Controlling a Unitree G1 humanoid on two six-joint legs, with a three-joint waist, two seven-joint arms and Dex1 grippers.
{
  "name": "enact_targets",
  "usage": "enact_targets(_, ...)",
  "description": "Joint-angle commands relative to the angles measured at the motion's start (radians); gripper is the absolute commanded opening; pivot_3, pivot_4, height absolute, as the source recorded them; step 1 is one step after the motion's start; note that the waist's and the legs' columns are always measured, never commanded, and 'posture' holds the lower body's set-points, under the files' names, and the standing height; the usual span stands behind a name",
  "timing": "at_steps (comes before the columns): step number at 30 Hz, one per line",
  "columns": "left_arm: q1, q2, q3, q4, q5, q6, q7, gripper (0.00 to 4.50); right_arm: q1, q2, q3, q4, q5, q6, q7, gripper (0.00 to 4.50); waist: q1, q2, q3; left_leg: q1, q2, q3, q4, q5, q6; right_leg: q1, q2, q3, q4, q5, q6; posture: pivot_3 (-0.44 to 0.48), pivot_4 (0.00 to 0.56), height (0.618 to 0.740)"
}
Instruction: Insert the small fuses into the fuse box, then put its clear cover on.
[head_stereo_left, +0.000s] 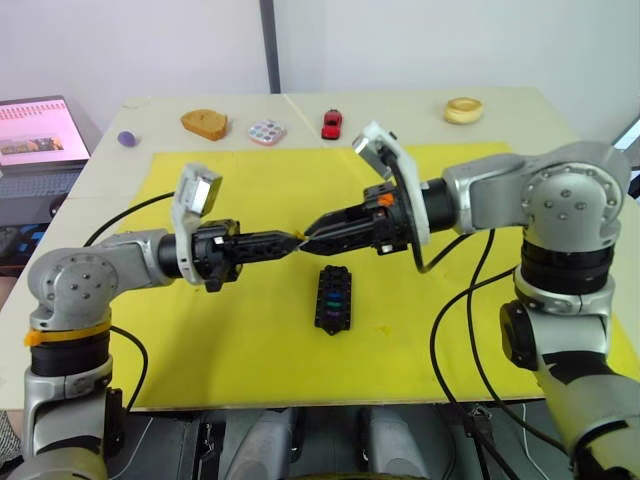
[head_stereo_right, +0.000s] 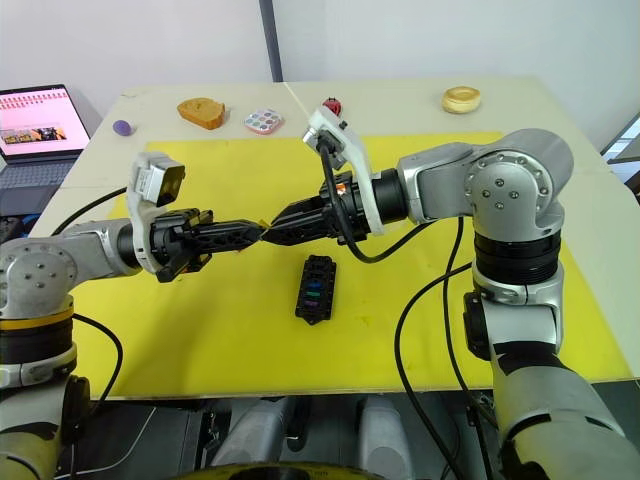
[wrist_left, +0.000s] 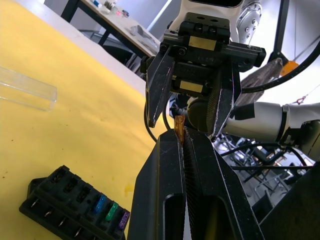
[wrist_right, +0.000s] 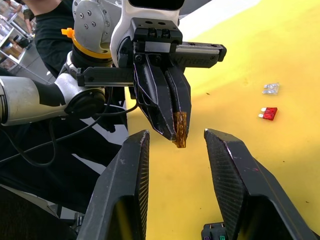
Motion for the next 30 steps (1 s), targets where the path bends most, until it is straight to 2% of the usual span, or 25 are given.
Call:
enact_targets(1,-0.009,0.013,0.009,-0.007,-0.021,-0.013,-0.005,0.00,-0.014,-0.007,-0.014,-0.022,0.021,0.006,0.002,1.76,0.000,0.000,0.000,0.000,0.000,0.000,0.000,0.000,0.000,0.000,0.000,0.000,0.000,0.000,0.000,0.000,0.150,0.740)
enact_targets(4,-0.008,0.013,0.007,-0.007,-0.019,-0.017,-0.008,0.00,-0.012,-0.008,-0.008,-0.026,0.017,0.004,0.003,1.76,0.000,0.000,0.000,0.000,0.000,0.000,0.000,0.000,0.000,0.000,0.000,0.000,0.000,0.000,0.000,0.000,0.150,0.740)
enact_targets(5,-0.007,0.013,0.007,-0.007,-0.019,-0.018,-0.008,0.00,-0.012,-0.007,-0.008,-0.027,0.018,0.005,0.003,1.32,0.000,0.000,0.000,0.000,0.000,0.000,0.000,0.000,0.000,0.000,0.000,0.000,0.000,0.000,0.000,0.000,0.150,0.740)
enact_targets(16,-0.001,0.016,0.004,-0.006,-0.013,-0.026,-0.016,0.00,-0.016,-0.005,0.002,-0.028,0.017,0.003,0.006,1.32,0.000,0.000,0.000,0.000,0.000,0.000,0.000,0.000,0.000,0.000,0.000,0.000,0.000,0.000,0.000,0.000,0.150,0.740)
enact_targets(19,0.004,0.018,0.004,-0.006,-0.012,-0.030,-0.020,0.00,-0.021,-0.004,0.003,-0.029,0.019,0.005,0.005,0.63,0.000,0.000,0.000,0.000,0.000,0.000,0.000,0.000,0.000,0.000,0.000,0.000,0.000,0.000,0.000,0.000,0.150,0.740)
enact_targets(30,0.024,0.021,0.000,-0.017,-0.015,-0.042,-0.021,0.00,-0.032,-0.002,0.006,-0.025,0.019,0.002,0.006,0.63,0.000,0.000,0.000,0.000,0.000,0.000,-0.001,0.000,0.000,0.000,0.000,0.000,0.000,0.000,0.000,0.000,0.150,0.740)
